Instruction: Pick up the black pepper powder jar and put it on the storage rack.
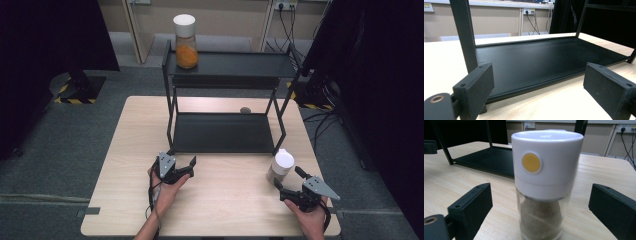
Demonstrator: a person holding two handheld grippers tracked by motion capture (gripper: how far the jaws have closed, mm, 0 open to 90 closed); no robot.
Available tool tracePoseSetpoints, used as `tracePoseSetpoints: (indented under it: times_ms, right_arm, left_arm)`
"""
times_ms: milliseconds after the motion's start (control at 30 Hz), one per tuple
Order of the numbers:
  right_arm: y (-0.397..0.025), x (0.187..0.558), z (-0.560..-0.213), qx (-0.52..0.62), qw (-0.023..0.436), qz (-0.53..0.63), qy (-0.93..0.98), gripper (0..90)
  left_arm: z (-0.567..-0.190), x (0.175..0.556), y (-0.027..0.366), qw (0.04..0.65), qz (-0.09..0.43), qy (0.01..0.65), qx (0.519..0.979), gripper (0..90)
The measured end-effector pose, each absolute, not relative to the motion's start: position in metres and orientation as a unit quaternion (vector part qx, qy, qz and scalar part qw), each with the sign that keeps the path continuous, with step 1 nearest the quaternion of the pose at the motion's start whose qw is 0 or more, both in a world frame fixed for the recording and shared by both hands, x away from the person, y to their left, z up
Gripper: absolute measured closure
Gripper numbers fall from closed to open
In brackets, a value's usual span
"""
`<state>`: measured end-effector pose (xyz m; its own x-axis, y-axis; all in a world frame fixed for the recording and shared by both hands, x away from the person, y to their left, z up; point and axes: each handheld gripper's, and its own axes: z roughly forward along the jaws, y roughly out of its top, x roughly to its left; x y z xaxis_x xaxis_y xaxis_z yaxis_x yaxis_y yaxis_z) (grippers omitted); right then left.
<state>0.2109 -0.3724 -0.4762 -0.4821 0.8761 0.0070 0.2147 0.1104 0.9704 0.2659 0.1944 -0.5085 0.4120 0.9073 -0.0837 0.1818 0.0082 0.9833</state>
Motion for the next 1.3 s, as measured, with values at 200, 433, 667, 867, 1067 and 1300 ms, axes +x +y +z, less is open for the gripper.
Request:
tracePoseSetpoints:
  times_ms: [200,433,667,867,1067,1300]
  right_arm:
    - [-0.369,0.228,-0.472,0.4,0.305,0.531,0.682,13.8]
    - [-0.37,0.239,-0.471,0.394,0.302,0.523,0.693,27.6]
    - [-0.369,0.239,-0.473,0.396,0.303,0.524,0.69,30.8]
    - [-0.369,0.237,-0.472,0.4,0.304,0.529,0.684,30.9]
    - [-0.37,0.23,-0.463,0.393,0.314,0.55,0.666,30.9]
    - [-0.37,0.229,-0.448,0.383,0.327,0.568,0.651,30.9]
  left_arm:
    - [-0.508,0.266,0.194,0.56,0.324,0.434,0.627,9.2]
    - [-0.508,0.267,0.194,0.56,0.322,0.436,0.627,9.2]
    - [-0.508,0.267,0.195,0.56,0.321,0.436,0.627,9.1]
    - [-0.508,0.267,0.195,0.56,0.32,0.436,0.627,9.1]
    - [-0.508,0.267,0.195,0.56,0.321,0.437,0.627,9.1]
    - [-0.507,0.267,0.195,0.559,0.321,0.438,0.627,9.1]
